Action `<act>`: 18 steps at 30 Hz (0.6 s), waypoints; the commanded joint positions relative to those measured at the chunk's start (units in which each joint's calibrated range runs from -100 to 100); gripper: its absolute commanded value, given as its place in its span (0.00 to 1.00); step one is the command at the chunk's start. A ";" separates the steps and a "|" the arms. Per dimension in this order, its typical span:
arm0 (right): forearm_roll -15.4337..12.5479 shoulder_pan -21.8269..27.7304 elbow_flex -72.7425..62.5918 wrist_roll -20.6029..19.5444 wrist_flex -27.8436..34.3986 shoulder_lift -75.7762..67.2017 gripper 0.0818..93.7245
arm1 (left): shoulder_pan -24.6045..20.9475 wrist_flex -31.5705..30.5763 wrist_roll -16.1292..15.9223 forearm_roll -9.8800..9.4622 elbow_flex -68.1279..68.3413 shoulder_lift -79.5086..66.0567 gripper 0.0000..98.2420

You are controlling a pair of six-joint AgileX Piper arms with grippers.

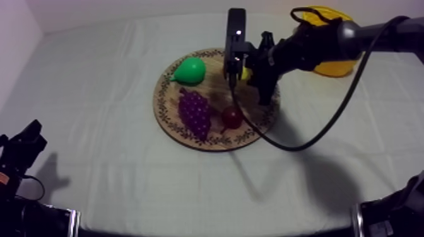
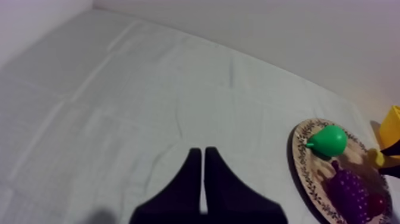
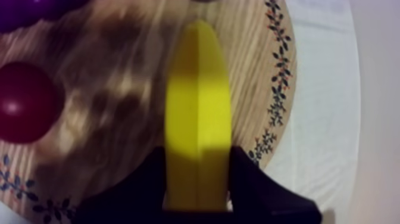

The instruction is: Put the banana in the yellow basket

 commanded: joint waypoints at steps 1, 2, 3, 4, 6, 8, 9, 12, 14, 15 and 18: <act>-2.59 0.10 0.83 6.01 -1.52 -0.01 0.29 | -0.01 -0.01 0.01 0.00 0.02 -0.03 0.00; -3.81 0.07 1.03 7.50 -2.14 -0.02 0.29 | -0.01 -0.01 0.01 0.00 0.02 -0.03 0.00; -5.17 0.03 1.06 9.04 -2.60 -0.03 0.29 | -0.01 -0.01 0.01 0.00 0.02 -0.03 0.00; -6.77 -0.05 0.92 10.65 -2.92 -0.01 0.30 | -0.01 -0.01 0.01 0.00 0.02 -0.03 0.00; -10.20 -0.21 0.33 13.95 -3.39 0.11 0.30 | -0.01 -0.01 -0.01 0.00 0.02 -0.03 0.00; -13.48 -0.36 -0.30 17.05 -3.70 0.34 0.30 | -0.01 -0.01 0.00 0.00 0.02 -0.03 0.00; -15.04 -0.46 -0.60 18.55 -3.79 0.48 0.30 | -0.01 -0.01 0.00 0.00 0.02 -0.03 0.00; -19.58 -0.84 -1.13 22.74 -4.45 0.94 0.31 | -0.01 -0.01 0.01 0.00 0.02 -0.03 0.00; -22.73 -1.07 -1.40 25.20 -5.56 1.36 0.31 | -0.01 -0.01 -0.01 0.00 0.02 -0.03 0.00; -24.26 -1.23 -1.67 26.27 -6.13 1.68 0.31 | -0.01 -0.01 -0.02 0.00 0.02 -0.03 0.00; -30.04 -2.01 -3.36 29.92 -7.80 2.70 0.32 | -0.01 -0.01 0.01 0.00 0.02 -0.03 0.00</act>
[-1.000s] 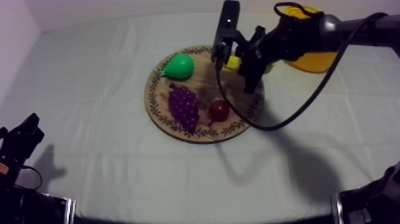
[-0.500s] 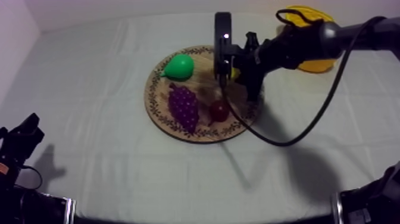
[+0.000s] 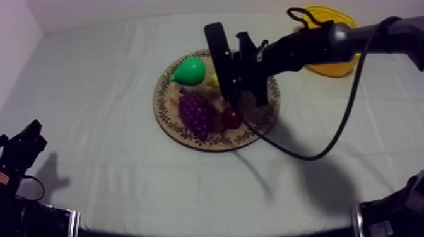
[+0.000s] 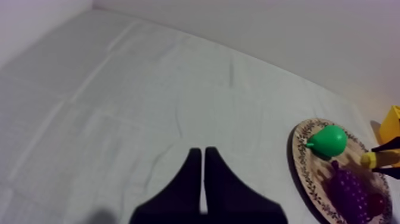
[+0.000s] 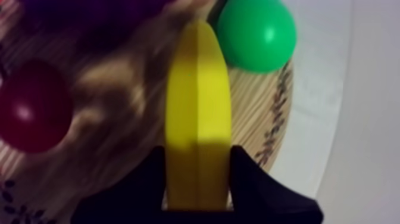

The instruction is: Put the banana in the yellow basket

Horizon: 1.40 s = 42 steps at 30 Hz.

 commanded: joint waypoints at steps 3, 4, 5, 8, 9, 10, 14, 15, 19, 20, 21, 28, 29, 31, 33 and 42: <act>-10.38 -0.91 -3.34 7.58 -1.51 1.23 0.31 | -0.01 -0.01 0.00 0.00 0.02 -0.03 0.00; -11.20 -0.95 -3.94 7.63 -1.83 1.49 0.31 | -0.01 -0.01 0.01 0.00 0.02 -0.03 0.00; -11.78 -0.90 -4.39 7.59 -2.08 1.69 0.31 | -0.01 -0.01 0.01 0.00 0.02 -0.03 0.00; -12.66 -0.57 -4.87 7.31 -2.63 2.18 0.31 | -0.01 -0.01 0.01 0.00 0.02 -0.03 0.00; -12.80 -0.34 -4.91 7.13 -2.74 2.28 0.31 | -0.01 -0.01 0.01 0.00 0.02 -0.03 0.00; -12.90 -0.09 -4.94 6.92 -2.82 2.37 0.31 | -0.01 -0.01 -0.01 0.00 0.02 -0.03 0.00; -13.10 1.16 -4.59 6.16 -3.14 2.38 0.31 | -0.01 -0.01 0.01 0.00 0.02 -0.03 0.00; -13.13 1.54 -4.51 6.01 -2.93 2.24 0.31 | -0.01 -0.01 0.00 0.00 0.02 -0.03 0.00; -13.14 2.64 -4.50 5.65 -0.89 1.25 0.31 | -0.01 -0.01 -0.01 0.00 0.02 -0.03 0.00; -13.13 2.71 -4.25 5.58 -0.65 0.96 0.31 | -0.01 -0.01 0.00 0.00 0.02 -0.03 0.00; -13.13 2.74 -3.88 5.46 -0.56 0.69 0.31 | -0.01 -0.01 0.00 0.00 0.02 -0.03 0.00; -13.13 2.42 -1.10 2.07 0.14 -1.48 0.32 | -0.01 -0.01 0.00 0.00 0.02 -0.03 0.00; -13.13 2.35 -0.64 1.33 0.21 -1.82 0.32 | -0.01 -0.01 0.00 0.00 0.02 -0.03 0.00; -13.13 2.26 0.13 -0.12 0.45 -2.39 0.32 | -0.01 -0.01 -0.02 0.00 0.02 -0.03 0.00; -13.13 2.22 0.82 -1.23 0.71 -2.84 0.32 | -0.01 -0.01 0.00 0.00 0.02 -0.03 0.00; -13.13 2.87 0.73 -6.76 2.21 -3.83 0.33 | -0.01 -0.01 0.01 0.00 0.02 -0.03 0.00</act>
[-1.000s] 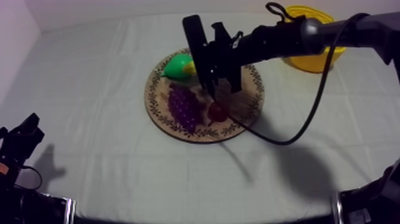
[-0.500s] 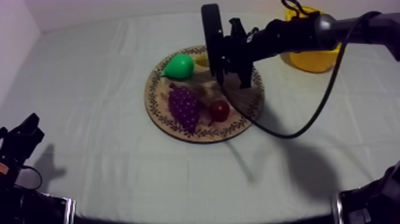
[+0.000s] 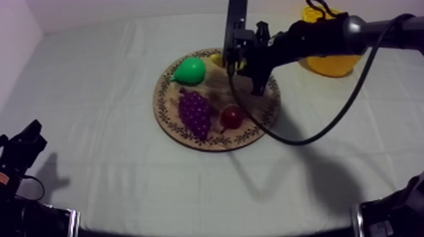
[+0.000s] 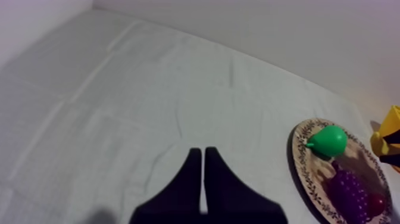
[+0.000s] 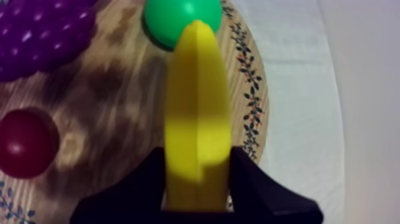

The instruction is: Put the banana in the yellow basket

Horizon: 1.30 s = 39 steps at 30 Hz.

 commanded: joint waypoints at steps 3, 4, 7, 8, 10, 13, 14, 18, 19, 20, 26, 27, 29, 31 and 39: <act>-0.01 0.16 -0.09 -2.85 0.44 -0.36 0.33 | -0.01 -0.01 0.01 0.00 0.02 -0.03 0.00; -0.01 0.16 0.00 -3.30 0.47 -0.40 0.32 | -0.01 -0.01 0.01 0.00 0.02 -0.03 0.00; -0.01 0.00 0.39 -4.03 0.56 -0.47 0.32 | -0.01 -0.01 0.01 0.00 0.02 -0.03 0.00; -0.01 -0.09 0.54 -4.11 0.58 -0.48 0.32 | -0.01 -0.01 0.01 0.00 0.02 -0.03 0.00; -0.01 -0.25 0.83 -3.92 0.60 -0.42 0.33 | -0.01 -0.01 0.01 0.00 0.02 -0.03 0.00; -0.01 -0.41 1.24 -3.23 0.46 -0.21 0.33 | -0.01 -0.01 0.01 0.00 0.02 -0.03 0.00; -0.01 -0.44 1.33 -3.00 0.39 -0.12 0.33 | -0.01 -0.01 0.01 0.00 0.02 -0.03 0.00; -0.01 -0.38 1.18 -2.21 0.21 0.36 0.34 | -0.01 -0.01 0.01 0.00 0.02 -0.03 0.00; -0.01 -0.30 0.99 -2.04 0.19 0.51 0.34 | -0.01 -0.01 0.01 0.00 0.02 -0.03 0.00; -0.01 -0.21 0.72 -1.87 0.17 0.67 0.34 | -0.01 -0.01 0.01 0.00 0.02 -0.03 0.00; -0.01 0.35 -0.75 -1.43 0.17 1.42 0.40 | -0.01 -0.01 0.00 0.00 0.02 -0.03 0.00; -0.01 0.41 -0.93 -1.50 0.16 1.51 0.40 | -0.01 -0.01 -0.01 0.00 0.02 -0.03 0.00; -0.01 0.53 -1.14 -1.47 0.14 1.61 0.39 | -0.01 -0.01 0.00 0.00 0.02 -0.03 0.00; -0.01 0.58 -1.19 -1.33 0.00 1.66 0.38 | -0.01 -0.01 -0.01 0.00 0.02 -0.03 0.00; -0.01 0.72 -1.43 -2.52 -1.36 1.40 0.15 | -0.01 -0.01 0.01 0.00 0.02 -0.03 0.00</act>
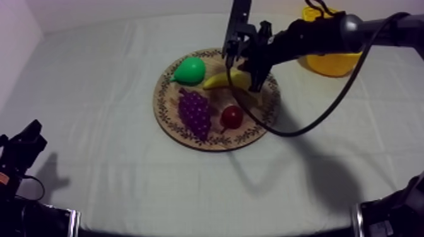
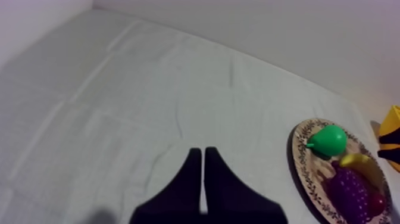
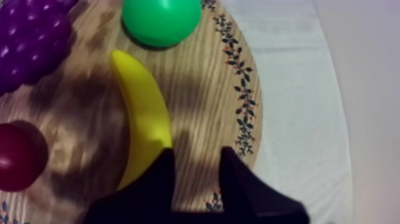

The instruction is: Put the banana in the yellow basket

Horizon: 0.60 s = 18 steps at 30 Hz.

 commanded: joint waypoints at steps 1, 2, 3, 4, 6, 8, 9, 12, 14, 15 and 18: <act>-0.01 0.08 0.10 -0.55 -0.09 -0.43 0.11 | -0.01 -0.01 0.01 0.00 0.02 -0.03 0.00; -0.01 0.11 0.32 -0.79 -0.39 -0.60 0.08 | -0.01 -0.01 0.01 0.00 0.02 -0.03 0.00; -0.01 0.13 0.64 -1.10 -0.80 -0.80 0.06 | -0.01 -0.01 0.01 0.00 0.02 -0.03 0.00; -0.01 0.15 1.00 -1.43 -1.20 -1.06 0.04 | -0.01 -0.01 0.01 0.00 0.02 -0.03 0.00; -0.01 0.17 1.82 -2.19 -1.93 -1.82 0.02 | -0.01 -0.01 0.01 0.00 0.02 -0.03 0.00; -0.01 0.13 2.90 -3.57 -3.03 -2.93 0.01 | -0.01 -0.01 0.01 0.00 0.02 -0.03 0.00; -0.01 0.10 3.45 -4.61 -3.61 -3.60 0.01 | -0.01 -0.01 0.01 0.00 0.02 -0.03 0.00; -0.01 0.17 4.76 -7.83 -3.98 -6.03 0.01 | -0.01 -0.01 0.01 0.00 0.02 -0.03 0.00; -0.01 0.34 5.76 -9.63 -2.95 -8.09 0.01 | -0.01 -0.01 0.01 0.00 0.02 -0.03 0.00; -0.01 0.43 6.22 -10.32 -1.98 -9.22 0.01 | -0.01 -0.01 0.01 0.00 0.02 -0.03 0.00; 0.30 1.23 6.89 -11.87 3.67 -13.05 0.00 | -0.01 -0.01 0.01 0.00 0.02 -0.03 0.00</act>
